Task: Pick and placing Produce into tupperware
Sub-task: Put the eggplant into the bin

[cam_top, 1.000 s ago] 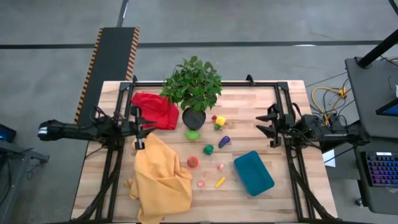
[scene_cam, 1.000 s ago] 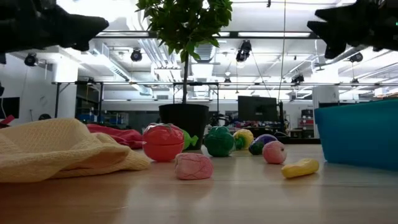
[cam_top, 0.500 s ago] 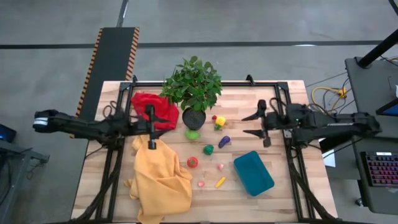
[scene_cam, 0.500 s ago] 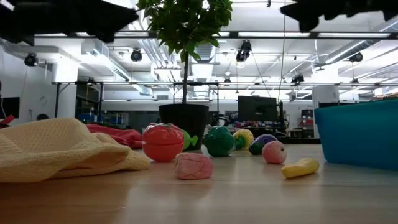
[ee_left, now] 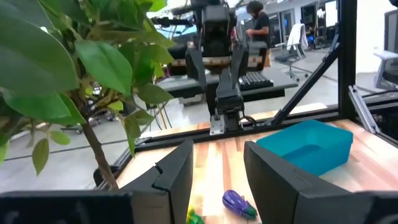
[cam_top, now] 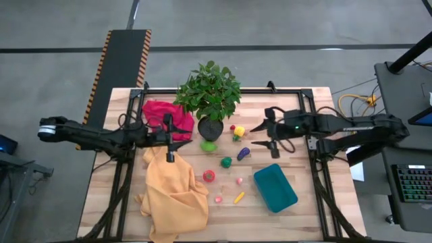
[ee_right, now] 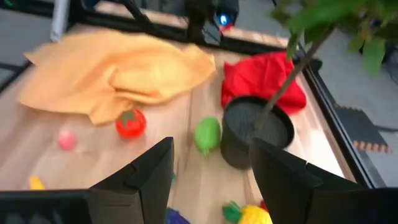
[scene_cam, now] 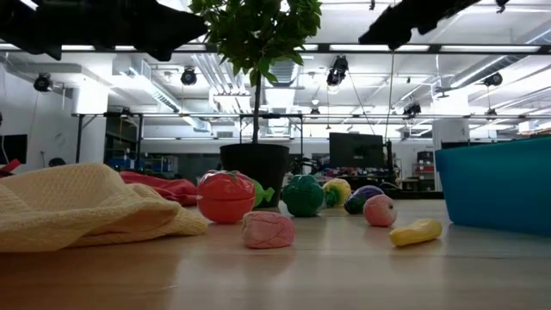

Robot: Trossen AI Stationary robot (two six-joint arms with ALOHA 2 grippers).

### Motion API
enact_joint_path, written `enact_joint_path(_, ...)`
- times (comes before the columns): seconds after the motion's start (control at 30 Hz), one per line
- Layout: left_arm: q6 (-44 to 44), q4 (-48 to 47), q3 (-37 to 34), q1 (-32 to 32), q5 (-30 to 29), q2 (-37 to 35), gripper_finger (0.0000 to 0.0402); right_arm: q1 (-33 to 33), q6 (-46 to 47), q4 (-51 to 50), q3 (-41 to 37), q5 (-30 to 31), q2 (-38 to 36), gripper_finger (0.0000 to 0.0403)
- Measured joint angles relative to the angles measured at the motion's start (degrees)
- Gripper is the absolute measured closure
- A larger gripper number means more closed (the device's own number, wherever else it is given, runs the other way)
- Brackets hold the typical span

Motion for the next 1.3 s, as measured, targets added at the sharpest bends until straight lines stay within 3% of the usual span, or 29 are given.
enact_joint_path(0.13, 0.02, -0.19, -0.36, 0.00, 0.00, -0.59, 0.0272, -0.21, -3.38, -2.06, -0.06, 0.93, 3.76, 0.0199)
enact_joint_path(0.33, 0.02, -0.11, -0.39, 0.00, -0.02, -1.52, 0.0272, -0.21, -6.33, -2.43, -0.12, 10.19, 9.14, 0.0199)
enact_joint_path(0.43, 0.10, -0.09, -0.41, 0.00, -0.04, -1.81, 0.0272, -0.22, -6.95, -2.41, -0.12, 11.94, 11.40, 0.0199)
enact_joint_path(1.0, 0.24, 0.13, 0.55, 0.04, -0.11, -1.65, 0.0272, -0.82, -6.66, -9.30, 4.47, 6.79, 24.59, 0.0196)
enact_joint_path(1.3, 0.26, -0.02, 0.55, 0.04, -0.09, -1.56, 0.0272, -0.82, -6.28, -12.70, 9.77, 5.36, 31.65, 0.0130)
